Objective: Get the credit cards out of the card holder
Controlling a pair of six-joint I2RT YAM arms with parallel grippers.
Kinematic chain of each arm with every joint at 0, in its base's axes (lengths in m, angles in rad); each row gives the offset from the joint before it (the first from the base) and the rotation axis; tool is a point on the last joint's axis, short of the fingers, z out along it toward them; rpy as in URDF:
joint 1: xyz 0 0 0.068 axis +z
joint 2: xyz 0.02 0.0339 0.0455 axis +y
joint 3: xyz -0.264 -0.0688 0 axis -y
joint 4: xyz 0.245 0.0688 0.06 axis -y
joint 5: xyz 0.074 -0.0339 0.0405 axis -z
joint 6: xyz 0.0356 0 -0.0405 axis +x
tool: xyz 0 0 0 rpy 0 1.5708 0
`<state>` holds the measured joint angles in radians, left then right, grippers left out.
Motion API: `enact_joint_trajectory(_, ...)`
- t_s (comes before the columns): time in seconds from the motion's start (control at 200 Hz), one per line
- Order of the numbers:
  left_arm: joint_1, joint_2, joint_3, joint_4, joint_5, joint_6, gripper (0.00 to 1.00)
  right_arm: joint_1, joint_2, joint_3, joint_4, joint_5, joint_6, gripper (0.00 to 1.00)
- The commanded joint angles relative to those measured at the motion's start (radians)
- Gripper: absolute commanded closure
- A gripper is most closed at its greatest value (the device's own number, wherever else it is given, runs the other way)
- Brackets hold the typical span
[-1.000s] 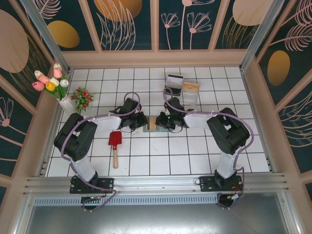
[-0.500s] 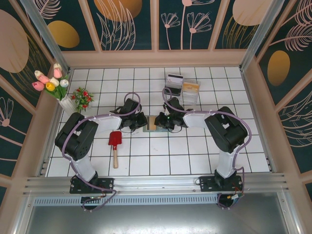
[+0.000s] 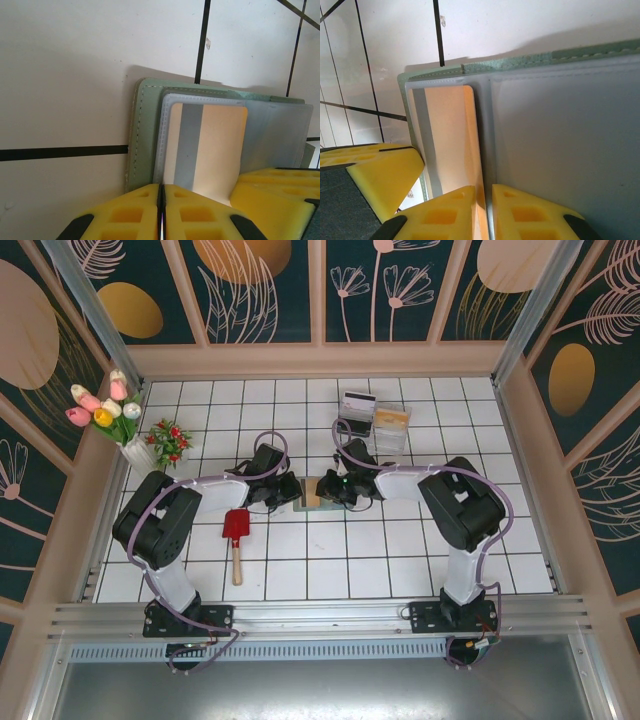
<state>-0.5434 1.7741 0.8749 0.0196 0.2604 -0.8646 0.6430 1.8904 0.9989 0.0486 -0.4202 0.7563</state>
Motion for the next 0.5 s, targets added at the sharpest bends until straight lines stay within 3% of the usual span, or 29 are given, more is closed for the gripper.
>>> enact_joint_trajectory(0.0,-0.005,0.027,-0.024,-0.020,-0.010,0.017,0.88,-0.003,0.034,0.026,0.010,-0.041,-0.032,0.83)
enact_joint_trajectory(0.495,-0.005,0.023,-0.027,-0.033,-0.024,0.022,0.85,-0.023,0.004,0.009,0.007,-0.049,-0.062,1.00)
